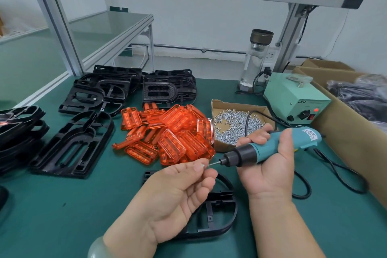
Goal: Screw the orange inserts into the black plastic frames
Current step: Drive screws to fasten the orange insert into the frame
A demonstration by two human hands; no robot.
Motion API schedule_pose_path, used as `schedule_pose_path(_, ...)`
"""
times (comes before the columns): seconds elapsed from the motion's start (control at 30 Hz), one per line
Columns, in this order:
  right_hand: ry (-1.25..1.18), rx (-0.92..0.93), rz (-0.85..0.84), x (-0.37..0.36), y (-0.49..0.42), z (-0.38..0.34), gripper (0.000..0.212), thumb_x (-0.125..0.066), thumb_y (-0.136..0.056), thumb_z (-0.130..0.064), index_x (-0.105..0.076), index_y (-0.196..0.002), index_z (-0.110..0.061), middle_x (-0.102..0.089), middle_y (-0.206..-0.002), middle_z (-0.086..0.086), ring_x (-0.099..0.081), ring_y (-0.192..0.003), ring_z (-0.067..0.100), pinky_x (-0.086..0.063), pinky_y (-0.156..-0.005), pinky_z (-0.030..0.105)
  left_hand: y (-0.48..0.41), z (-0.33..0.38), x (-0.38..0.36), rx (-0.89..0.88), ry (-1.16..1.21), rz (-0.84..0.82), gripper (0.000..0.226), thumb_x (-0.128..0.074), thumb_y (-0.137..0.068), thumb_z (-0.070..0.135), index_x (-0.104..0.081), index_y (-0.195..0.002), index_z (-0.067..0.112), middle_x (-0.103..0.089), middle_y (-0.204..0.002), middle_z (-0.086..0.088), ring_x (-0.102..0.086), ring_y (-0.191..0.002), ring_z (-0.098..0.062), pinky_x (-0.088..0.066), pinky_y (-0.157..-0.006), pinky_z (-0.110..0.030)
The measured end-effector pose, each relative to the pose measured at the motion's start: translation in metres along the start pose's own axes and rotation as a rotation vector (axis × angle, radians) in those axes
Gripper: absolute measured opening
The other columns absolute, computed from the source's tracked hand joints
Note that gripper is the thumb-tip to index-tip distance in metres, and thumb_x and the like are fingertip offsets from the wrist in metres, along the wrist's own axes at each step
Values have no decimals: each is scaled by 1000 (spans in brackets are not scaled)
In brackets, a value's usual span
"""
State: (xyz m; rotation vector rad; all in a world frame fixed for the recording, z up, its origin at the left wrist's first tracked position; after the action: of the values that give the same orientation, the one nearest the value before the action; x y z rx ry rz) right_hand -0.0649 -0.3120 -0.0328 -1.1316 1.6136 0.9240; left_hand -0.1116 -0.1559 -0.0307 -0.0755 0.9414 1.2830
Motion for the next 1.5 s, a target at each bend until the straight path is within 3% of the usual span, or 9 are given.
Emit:
schedule_pose_path(0.3, 24, 45, 16, 0, 0, -2, 24, -60, -76, -45, -50, -84, -24, -45, -65, -12, -47, -49, 2, -44, -56, 18, -1, -4, -3, 3, 35, 8, 24, -64, -66, 10, -67, -88, 1, -68, -71, -14, -63, -50, -13, -51, -43, -18)
schedule_pose_path(0.4, 43, 63, 24, -1, 0, -2, 23, -60, -76, -44, -50, -84, -24, -45, -64, -12, -47, -49, 2, -44, -56, 18, -1, -4, -3, -27, 9, 22, 17, -62, -78, 9, -67, -92, 2, -69, -70, -12, -62, -51, -11, -50, -43, -17)
schedule_pose_path(0.63, 76, 83, 6, -1, 2, -2, 22, -59, -79, -44, -51, -85, -25, -45, -66, -12, -47, -51, 2, -44, -58, 19, -2, -1, -4, -160, -158, 71, 11, -58, -89, 12, -64, -91, 3, -67, -66, -7, -60, -50, -8, -48, -43, -16)
schedule_pose_path(1.13, 85, 102, -2, -2, 4, 0, 20, -58, -83, -44, -49, -85, -26, -44, -67, -13, -47, -51, 2, -42, -61, 19, 0, 5, -5, -479, -572, 222, 16, -59, -91, 13, -68, -78, 9, -69, -61, -3, -61, -49, -8, -48, -46, -16)
schedule_pose_path(1.5, 85, 93, -6, -3, 5, 3, 21, -56, -84, -46, -49, -85, -26, -45, -65, -13, -45, -51, 2, -41, -61, 19, -2, 9, -3, -463, -655, 202, 22, -62, -89, 15, -69, -69, 11, -67, -57, -1, -59, -47, -5, -44, -45, -13)
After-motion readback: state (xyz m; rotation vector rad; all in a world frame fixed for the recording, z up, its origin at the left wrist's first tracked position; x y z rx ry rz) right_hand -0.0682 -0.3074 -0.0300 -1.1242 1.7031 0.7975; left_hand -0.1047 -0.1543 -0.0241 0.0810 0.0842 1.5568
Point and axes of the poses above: each hand's wrist, its own y-axis away from the middle knuckle, its own x-axis out of the back of the hand, z = x × y, the point moved 3 cm from there along -y, towards the middle knuckle
